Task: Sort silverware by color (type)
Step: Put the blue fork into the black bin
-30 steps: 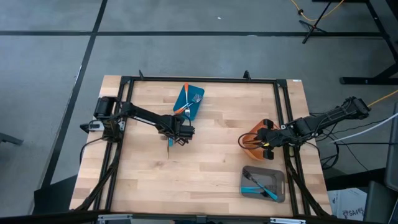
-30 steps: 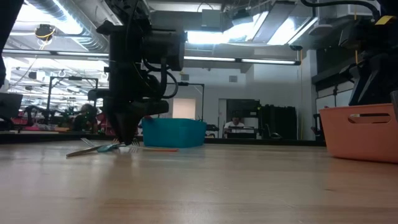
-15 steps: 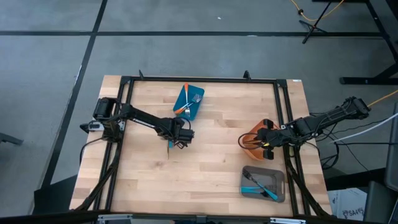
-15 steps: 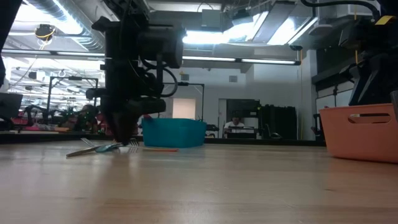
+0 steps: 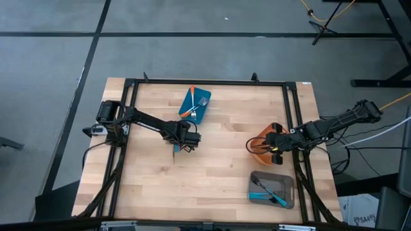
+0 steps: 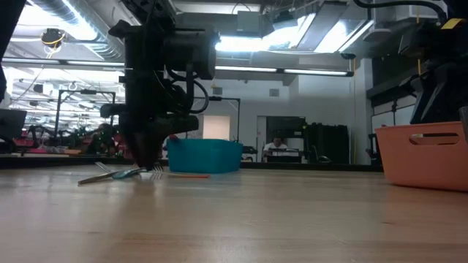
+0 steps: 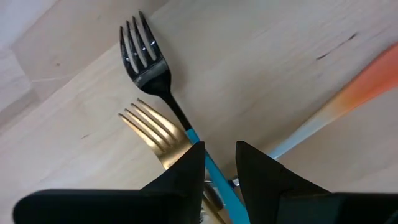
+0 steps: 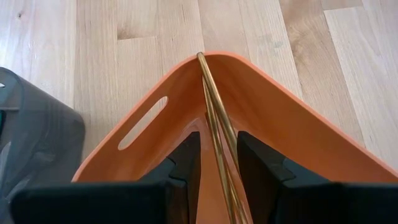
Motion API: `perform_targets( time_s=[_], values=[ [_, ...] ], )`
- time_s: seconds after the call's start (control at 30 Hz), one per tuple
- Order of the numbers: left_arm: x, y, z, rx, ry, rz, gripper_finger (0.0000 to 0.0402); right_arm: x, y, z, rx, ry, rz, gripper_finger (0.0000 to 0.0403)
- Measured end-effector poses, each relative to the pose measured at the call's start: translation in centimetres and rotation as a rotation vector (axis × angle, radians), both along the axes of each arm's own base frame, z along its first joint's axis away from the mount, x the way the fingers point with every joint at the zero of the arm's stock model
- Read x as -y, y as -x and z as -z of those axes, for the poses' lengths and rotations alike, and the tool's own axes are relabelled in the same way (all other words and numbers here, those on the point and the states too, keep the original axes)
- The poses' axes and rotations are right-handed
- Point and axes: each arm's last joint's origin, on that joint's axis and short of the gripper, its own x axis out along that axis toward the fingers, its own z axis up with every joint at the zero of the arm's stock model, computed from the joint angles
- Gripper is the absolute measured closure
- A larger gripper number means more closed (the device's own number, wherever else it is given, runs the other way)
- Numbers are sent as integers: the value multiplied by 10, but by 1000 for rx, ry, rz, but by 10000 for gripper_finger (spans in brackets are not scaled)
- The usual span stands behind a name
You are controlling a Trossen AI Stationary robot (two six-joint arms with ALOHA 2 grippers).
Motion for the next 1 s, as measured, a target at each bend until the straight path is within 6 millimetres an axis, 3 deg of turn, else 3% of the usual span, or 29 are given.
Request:
perform_targets(
  time_s=[0.37, 1.0],
  values=[
    [3, -2, 7, -25, -16, 31, 318, 0, 0, 0, 0, 0, 0, 307],
    [1, 3, -6, -19, -42, 56, 318, 0, 0, 0, 1, 0, 0, 307]
  ],
)
